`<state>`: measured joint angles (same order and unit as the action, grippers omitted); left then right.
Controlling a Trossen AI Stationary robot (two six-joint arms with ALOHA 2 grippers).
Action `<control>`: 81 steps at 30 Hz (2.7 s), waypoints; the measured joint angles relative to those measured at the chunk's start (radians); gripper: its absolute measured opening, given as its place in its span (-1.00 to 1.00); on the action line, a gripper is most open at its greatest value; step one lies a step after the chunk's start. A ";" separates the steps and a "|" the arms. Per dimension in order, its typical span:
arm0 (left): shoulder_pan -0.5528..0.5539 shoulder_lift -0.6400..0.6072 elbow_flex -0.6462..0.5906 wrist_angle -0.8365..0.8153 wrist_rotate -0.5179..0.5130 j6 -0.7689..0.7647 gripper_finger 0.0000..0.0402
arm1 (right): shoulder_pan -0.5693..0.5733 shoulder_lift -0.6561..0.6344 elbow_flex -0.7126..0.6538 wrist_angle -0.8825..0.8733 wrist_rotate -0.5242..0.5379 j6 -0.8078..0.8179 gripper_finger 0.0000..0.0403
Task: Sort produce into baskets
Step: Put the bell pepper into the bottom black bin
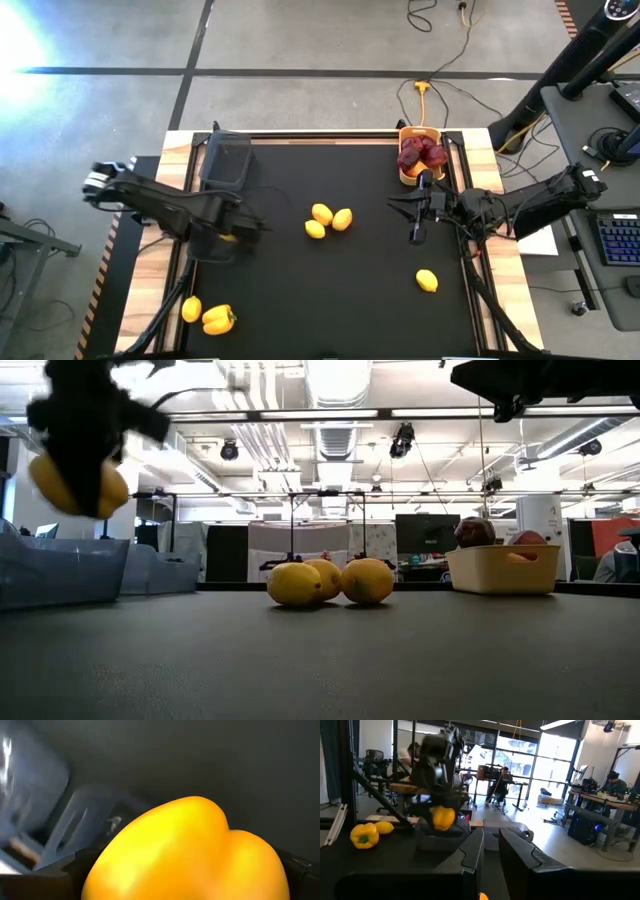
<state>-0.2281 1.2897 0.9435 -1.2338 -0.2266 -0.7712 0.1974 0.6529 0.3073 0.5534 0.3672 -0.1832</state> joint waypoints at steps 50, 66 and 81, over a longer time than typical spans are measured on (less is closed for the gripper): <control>0.335 0.047 0.030 -0.258 0.116 0.034 0.98 | -0.010 0.314 0.211 0.267 -0.134 -0.247 -0.07; 0.330 0.046 -0.105 -0.176 0.211 0.008 0.98 | -0.010 0.548 0.371 0.243 -0.131 -0.260 0.24; 0.343 0.097 -0.122 -0.127 0.210 0.096 0.99 | -0.015 0.554 0.384 0.236 -0.130 -0.263 0.42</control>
<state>0.1146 1.3871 0.8219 -1.3608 -0.0168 -0.6751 0.1827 1.2064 0.6914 0.7891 0.2367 -0.4461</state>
